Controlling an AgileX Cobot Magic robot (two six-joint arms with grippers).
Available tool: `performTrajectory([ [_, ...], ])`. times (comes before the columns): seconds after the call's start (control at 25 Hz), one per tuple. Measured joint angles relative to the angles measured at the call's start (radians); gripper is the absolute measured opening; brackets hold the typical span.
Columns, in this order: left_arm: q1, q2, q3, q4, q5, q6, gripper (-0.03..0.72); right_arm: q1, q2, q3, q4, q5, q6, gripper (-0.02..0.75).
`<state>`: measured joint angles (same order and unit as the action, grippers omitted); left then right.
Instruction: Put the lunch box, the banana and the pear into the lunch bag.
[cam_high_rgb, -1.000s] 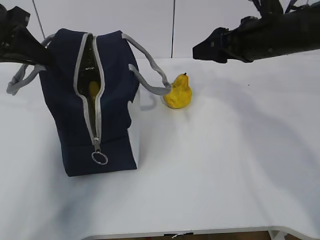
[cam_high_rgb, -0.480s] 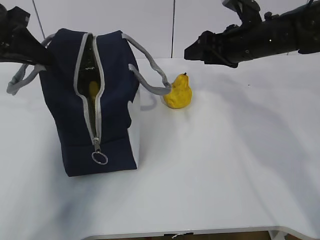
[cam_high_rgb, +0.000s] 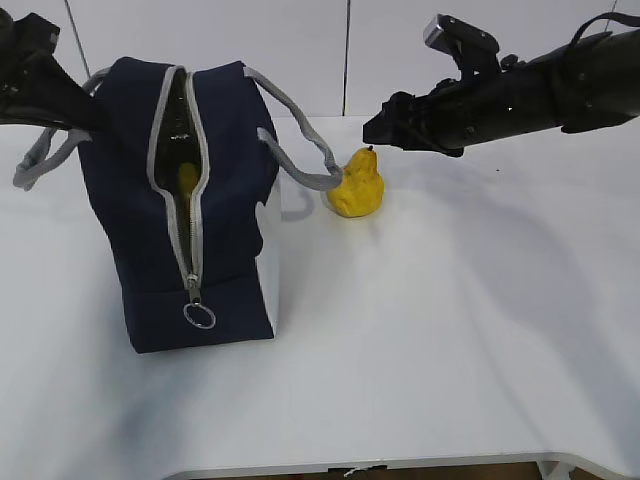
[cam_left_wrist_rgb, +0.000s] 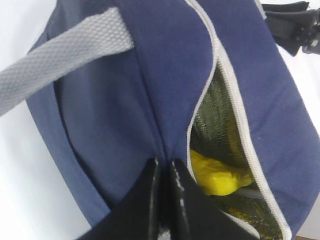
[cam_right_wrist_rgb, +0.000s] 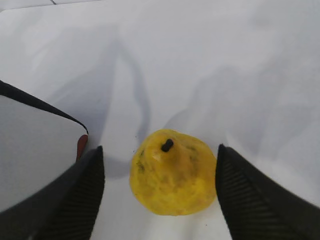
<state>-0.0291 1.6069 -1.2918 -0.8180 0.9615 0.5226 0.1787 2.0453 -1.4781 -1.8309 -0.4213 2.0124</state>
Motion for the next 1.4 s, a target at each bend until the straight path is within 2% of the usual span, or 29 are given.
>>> performTrajectory([
  [0.24, 0.0, 0.0, 0.0, 0.0, 0.0, 0.007, -0.014, 0.047, 0.016, -0.002, 0.0, 0.064, -0.058, 0.575],
  [0.48, 0.0, 0.0, 0.0, 0.0, 0.0, 0.009, -0.014, 0.054, 0.049, -0.011, 0.0, 0.118, -0.058, 0.595],
  [1.04, 0.0, 0.0, 0.0, 0.0, 0.0, 0.022, -0.014, 0.059, 0.133, -0.11, 0.0, 0.107, -0.047, 0.596],
  [1.4, 0.0, 0.0, 0.0, 0.0, -0.014, 0.026, -0.014, 0.061, 0.152, -0.119, 0.0, 0.093, -0.04, 0.589],
])
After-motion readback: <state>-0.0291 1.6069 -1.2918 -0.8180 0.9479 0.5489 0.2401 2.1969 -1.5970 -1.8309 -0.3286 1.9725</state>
